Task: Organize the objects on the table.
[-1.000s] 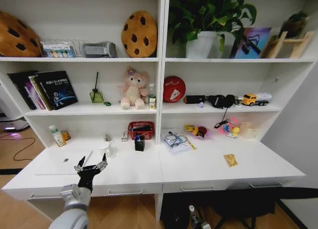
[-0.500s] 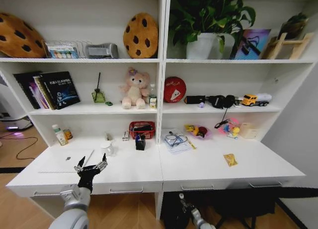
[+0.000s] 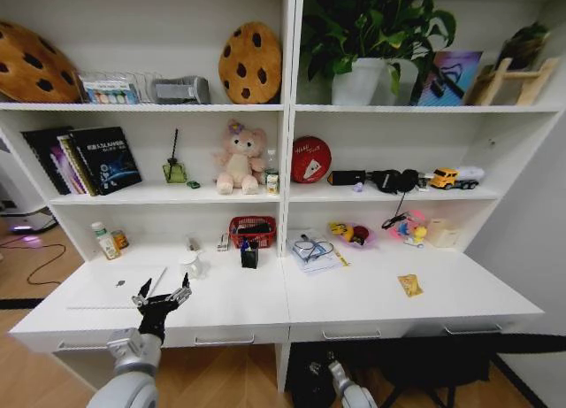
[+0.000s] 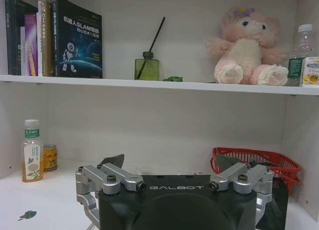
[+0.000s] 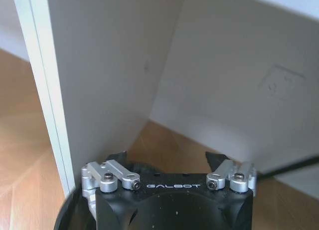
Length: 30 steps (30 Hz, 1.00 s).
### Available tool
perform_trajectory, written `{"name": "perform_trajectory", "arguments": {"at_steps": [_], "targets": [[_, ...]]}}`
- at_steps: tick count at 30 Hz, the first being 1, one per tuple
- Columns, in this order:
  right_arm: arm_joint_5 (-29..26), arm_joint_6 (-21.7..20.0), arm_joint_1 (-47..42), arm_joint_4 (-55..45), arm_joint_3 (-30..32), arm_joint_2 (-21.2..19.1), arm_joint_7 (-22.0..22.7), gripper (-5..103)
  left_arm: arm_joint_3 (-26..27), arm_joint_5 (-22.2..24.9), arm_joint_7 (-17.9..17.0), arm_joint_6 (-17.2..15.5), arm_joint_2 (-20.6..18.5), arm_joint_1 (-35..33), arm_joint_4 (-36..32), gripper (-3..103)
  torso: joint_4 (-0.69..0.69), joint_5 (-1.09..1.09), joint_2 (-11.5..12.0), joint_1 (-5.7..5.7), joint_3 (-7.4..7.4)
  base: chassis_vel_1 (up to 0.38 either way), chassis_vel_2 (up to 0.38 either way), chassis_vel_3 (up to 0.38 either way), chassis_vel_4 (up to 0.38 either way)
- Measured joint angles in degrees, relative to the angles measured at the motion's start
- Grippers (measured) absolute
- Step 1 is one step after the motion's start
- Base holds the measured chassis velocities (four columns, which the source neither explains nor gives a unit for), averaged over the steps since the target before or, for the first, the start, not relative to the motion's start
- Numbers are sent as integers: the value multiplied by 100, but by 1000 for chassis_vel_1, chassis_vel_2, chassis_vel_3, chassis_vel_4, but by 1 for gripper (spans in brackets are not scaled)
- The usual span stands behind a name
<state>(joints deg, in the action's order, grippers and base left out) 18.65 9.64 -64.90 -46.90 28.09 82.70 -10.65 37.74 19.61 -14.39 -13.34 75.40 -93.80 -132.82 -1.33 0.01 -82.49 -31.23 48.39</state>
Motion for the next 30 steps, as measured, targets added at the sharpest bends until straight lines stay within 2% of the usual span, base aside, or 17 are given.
{"name": "perform_trajectory", "arguments": {"at_steps": [1, 4, 5, 7, 8, 9, 12, 14, 16, 19, 21, 22, 23, 24, 26, 28, 30], "targets": [[0, 0, 0, 0, 0, 0, 0, 86, 0, 0, 0, 0, 0, 0, 0, 100, 0, 0, 0, 0, 0, 0, 0, 0, 0], [-193, -629, -907, -1109, 81, -190, -117, 98, 0, 0, 0, 0, 0, 0, 0, 100, 0, -2, 0, 0, 0, 0, 0, 0, 0], [-193, -629, -907, -1109, 81, -190, -117, 98, 0, 0, 0, 0, 0, 0, 0, 100, 0, -2, 0, 0, 0, 0, 0, 0, 0], [-348, -794, -1728, -2167, 211, -307, -164, 100, 0, 0, -4, 0, 0, 0, 0, 100, -8, 3, 0, 0, 0, 0, 0, 0, 0], [-490, -866, -2179, -2805, 309, -365, -112, 100, 0, 0, -2, 0, 0, 0, 0, 100, -1, -4, -1, 0, -2, 0, 0, 0, 0], [-490, -866, -2179, -2805, 309, -365, -112, 100, 0, 0, -2, 0, 0, 0, 0, 100, -1, -4, -1, 0, -2, 0, 0, 0, 0], [-726, -842, -3556, -4353, 588, -434, -39, 100, -1, 0, 5, 0, 0, 0, 0, 100, -7, 3, 0, 1, -1, 0, 0, 0, 0], [-792, -757, -3925, -4885, 668, -467, 36, 100, 0, 0, -1, 0, 0, 0, 0, 100, -4, -3, -1, 2, -1, 0, 0, 0, 0], [-1115, -591, -4871, -6115, 771, -487, 382, 100, 1, 0, 0, 0, 0, 0, -1, 100, -2, 1, -2, 2, -1, 0, 0, 0, 0], [-1365, -456, -5391, -7068, 795, -480, 766, 100, 0, 0, -2, 0, 0, 0, 0, 100, -3, -3, -2, 2, -1, 0, 0, 0, 0], [-1443, -517, -5462, -7450, 831, -460, 854, 100, 0, 0, -2, 0, 1, 0, 0, 100, -3, -3, -2, 2, -1, 0, 0, 0, 0], [-1558, -755, -5438, -7916, 900, -440, 866, 100, 0, 0, -2, 0, 0, 0, 0, 100, -2, -2, -2, 2, -1, 0, 0, 0, 0], [-1705, -1320, -5151, -8361, 981, -402, 689, 100, 0, 0, -1, 1, 0, 0, 0, 100, 0, -5, -2, 2, 0, 0, 0, 0, 0], [-1705, -1320, -5151, -8361, 981, -402, 689, 100, 0, 0, -1, 1, 0, 0, 0, 100, 0, -5, -2, 2, 0, 0, 0, 0, 0], [-1735, -2022, -4306, -8497, 927, -445, 553, 100, 0, 0, 0, 0, 1, 0, 0, 100, -3, 1, -1, 2, 0, 0, 0, 0, 0], [-1736, -2215, -3927, -8496, 880, -500, 530, 100, -1, 0, 1, 0, 1, 0, 0, 100, -3, 2, -1, 1, 0, 0, 0, 0, 0], [-1804, -2706, -3019, -8391, 748, -610, 458, 100, 0, 0, 1, 0, 1, 0, 0, 100, 4, 0, 0, -1, 1, 0, 0, 0, 0]]}}
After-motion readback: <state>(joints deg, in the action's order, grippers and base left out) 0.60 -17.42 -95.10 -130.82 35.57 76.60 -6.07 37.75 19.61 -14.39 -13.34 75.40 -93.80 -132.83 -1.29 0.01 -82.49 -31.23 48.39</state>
